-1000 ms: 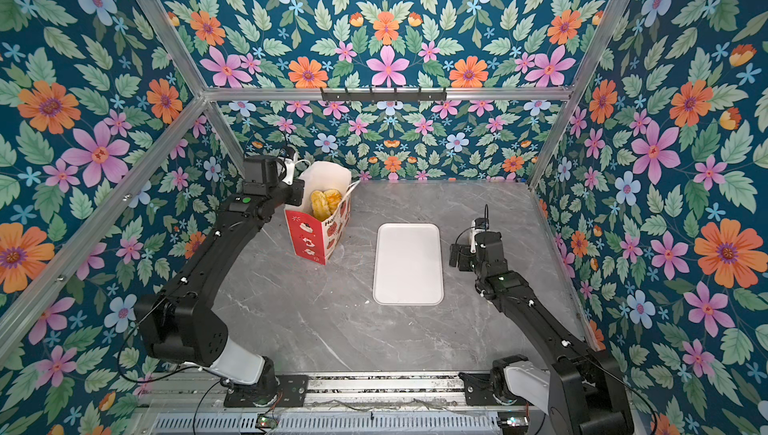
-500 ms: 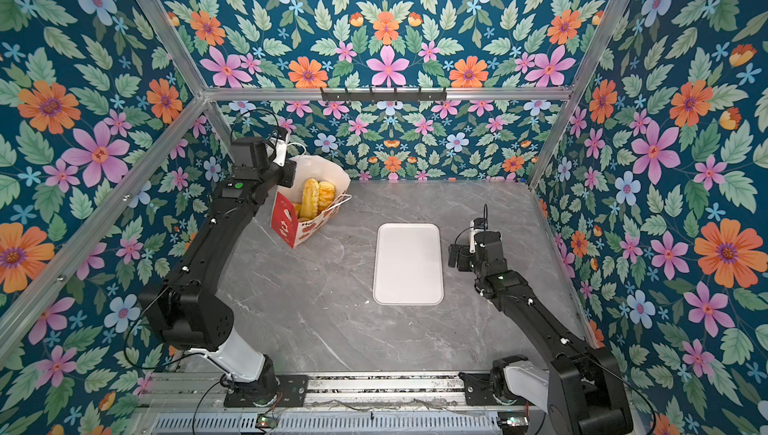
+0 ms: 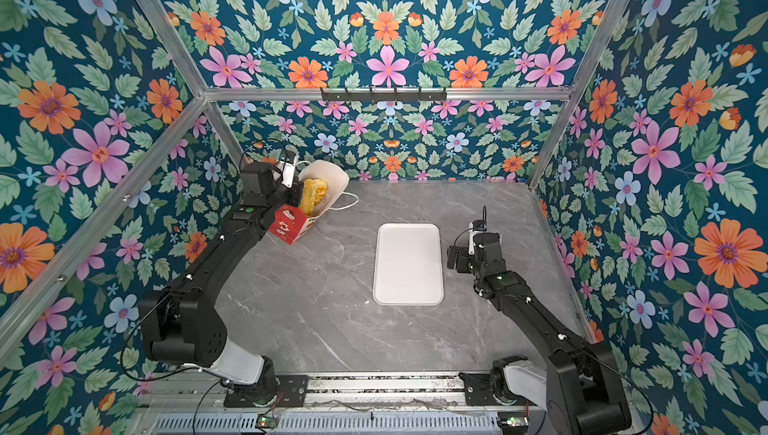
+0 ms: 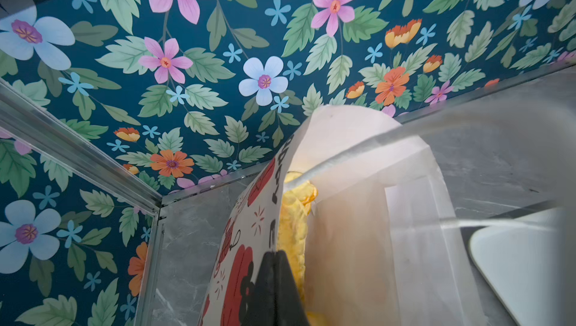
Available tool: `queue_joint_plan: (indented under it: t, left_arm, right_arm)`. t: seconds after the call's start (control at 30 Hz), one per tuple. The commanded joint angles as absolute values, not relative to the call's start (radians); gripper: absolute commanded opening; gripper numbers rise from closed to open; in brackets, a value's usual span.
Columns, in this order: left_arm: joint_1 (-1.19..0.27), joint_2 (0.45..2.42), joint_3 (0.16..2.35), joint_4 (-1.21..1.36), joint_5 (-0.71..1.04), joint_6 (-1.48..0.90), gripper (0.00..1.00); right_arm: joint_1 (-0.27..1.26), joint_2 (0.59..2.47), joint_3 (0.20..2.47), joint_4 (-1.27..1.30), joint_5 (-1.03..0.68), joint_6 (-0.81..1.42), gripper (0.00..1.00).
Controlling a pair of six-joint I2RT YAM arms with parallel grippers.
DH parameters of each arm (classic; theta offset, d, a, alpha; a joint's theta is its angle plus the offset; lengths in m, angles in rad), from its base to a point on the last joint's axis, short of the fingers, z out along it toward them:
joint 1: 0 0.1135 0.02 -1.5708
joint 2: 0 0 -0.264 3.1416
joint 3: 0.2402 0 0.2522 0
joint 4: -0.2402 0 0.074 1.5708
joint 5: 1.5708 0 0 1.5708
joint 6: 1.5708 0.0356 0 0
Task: Take the fake bread out of the paper bag
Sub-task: 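Tilt the bag toward the tray with left gripper while right gripper nears tongs, then lower the right gripper and grasp the metal tongs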
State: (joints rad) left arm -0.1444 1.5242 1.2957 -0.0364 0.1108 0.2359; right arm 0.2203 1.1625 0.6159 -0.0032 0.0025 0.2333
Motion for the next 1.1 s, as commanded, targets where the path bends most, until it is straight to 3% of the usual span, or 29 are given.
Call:
queue_joint_plan:
  t: [0.0, 0.37, 0.73, 1.07]
  left_arm:
    - [-0.161, 1.494, 1.261, 0.041, 0.162, 0.167, 0.0]
    - [-0.33, 1.436, 1.157, 0.039, 0.069, 0.059, 0.0]
    - [-0.417, 1.408, 1.018, 0.117, 0.107, -0.06, 0.0]
    - [-0.452, 1.381, 0.918, 0.191, 0.148, -0.111, 0.0]
  right_arm:
    - [0.221, 1.171, 0.618, 0.024, -0.018, 0.252, 0.99]
    - [0.221, 1.145, 0.657, -0.091, -0.007, 0.304, 0.99]
    - [0.217, 1.109, 0.747, -0.45, 0.256, 0.405, 0.99]
    - [0.084, 1.228, 0.787, -0.59, 0.138, 0.427, 0.99]
